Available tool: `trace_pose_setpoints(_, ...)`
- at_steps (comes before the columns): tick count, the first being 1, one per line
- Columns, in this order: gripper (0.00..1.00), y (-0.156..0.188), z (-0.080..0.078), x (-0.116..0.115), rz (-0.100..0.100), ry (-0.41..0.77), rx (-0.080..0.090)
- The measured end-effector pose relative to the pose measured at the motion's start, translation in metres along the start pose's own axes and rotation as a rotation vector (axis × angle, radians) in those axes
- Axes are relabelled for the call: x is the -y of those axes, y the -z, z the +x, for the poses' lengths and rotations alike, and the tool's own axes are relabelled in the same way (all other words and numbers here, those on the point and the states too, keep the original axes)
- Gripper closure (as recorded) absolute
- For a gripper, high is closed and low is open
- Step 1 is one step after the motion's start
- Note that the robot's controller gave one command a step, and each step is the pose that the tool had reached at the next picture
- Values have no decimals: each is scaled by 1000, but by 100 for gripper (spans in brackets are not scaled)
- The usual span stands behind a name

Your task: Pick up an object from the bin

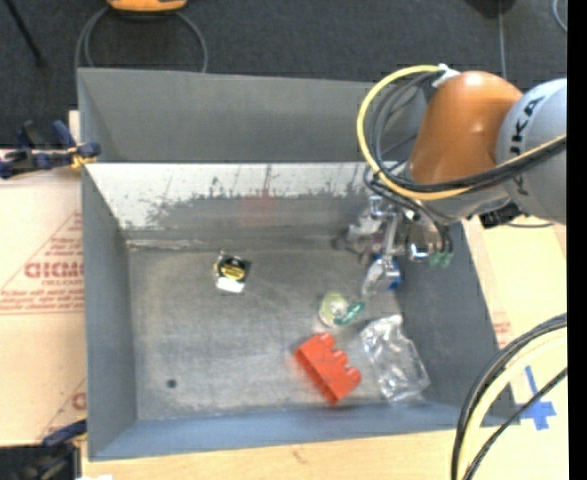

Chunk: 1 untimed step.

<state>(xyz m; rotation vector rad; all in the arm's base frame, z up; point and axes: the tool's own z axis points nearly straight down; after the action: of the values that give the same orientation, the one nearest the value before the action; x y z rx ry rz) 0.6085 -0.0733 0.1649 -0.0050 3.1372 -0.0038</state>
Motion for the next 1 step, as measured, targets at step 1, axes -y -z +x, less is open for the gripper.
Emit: trace_pose_setpoints(1, 0, -86, 25, 0, -2, 320, 1)
